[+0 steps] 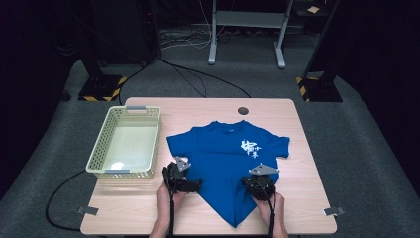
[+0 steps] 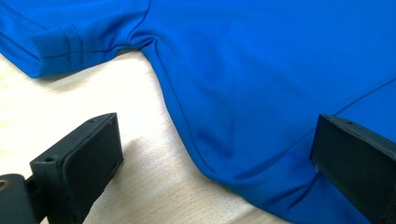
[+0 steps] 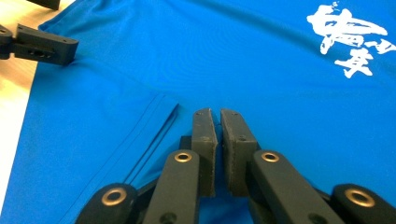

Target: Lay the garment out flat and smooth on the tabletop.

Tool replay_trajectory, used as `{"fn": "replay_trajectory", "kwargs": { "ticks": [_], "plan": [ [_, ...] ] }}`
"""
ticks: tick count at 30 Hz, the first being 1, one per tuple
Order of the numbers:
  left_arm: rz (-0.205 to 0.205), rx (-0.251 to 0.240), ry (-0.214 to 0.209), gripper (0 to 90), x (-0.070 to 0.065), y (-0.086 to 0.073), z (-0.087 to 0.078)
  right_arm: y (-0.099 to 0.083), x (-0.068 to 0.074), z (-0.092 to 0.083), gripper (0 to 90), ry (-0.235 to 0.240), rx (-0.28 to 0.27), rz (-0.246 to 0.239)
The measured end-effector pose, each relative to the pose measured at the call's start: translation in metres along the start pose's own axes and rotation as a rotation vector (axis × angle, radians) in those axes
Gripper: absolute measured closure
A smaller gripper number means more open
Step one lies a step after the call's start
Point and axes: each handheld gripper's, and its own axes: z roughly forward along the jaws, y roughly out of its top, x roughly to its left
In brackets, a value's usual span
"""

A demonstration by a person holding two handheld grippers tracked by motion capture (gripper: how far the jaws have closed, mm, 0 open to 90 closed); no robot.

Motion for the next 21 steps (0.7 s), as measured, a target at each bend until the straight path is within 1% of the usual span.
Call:
{"fn": "replay_trajectory", "kwargs": {
  "ticks": [3, 6, 8, 13, 21],
  "plan": [
    [0.000, 0.000, 0.000, 1.8, 0.000, 0.000, 0.000, -0.002, 0.001, -0.004, 85.3, -0.001, -0.002, -0.003],
    [0.002, 0.000, 0.002, 1.9, 0.000, 0.000, 0.000, -0.008, -0.002, -0.011, 85.4, -0.001, -0.019, 0.024],
    [0.004, 0.000, 0.002, 2.2, 0.000, 0.000, 0.000, -0.011, -0.002, -0.014, 85.5, -0.005, -0.026, 0.032],
    [0.004, 0.000, 0.002, 2.2, 0.000, 0.000, 0.000, -0.016, -0.005, -0.022, 85.5, -0.015, -0.030, 0.040],
    [0.004, 0.000, 0.002, 2.2, 0.000, 0.000, 0.000, -0.022, -0.010, -0.037, 85.6, -0.030, -0.057, 0.061]
  ]
}}
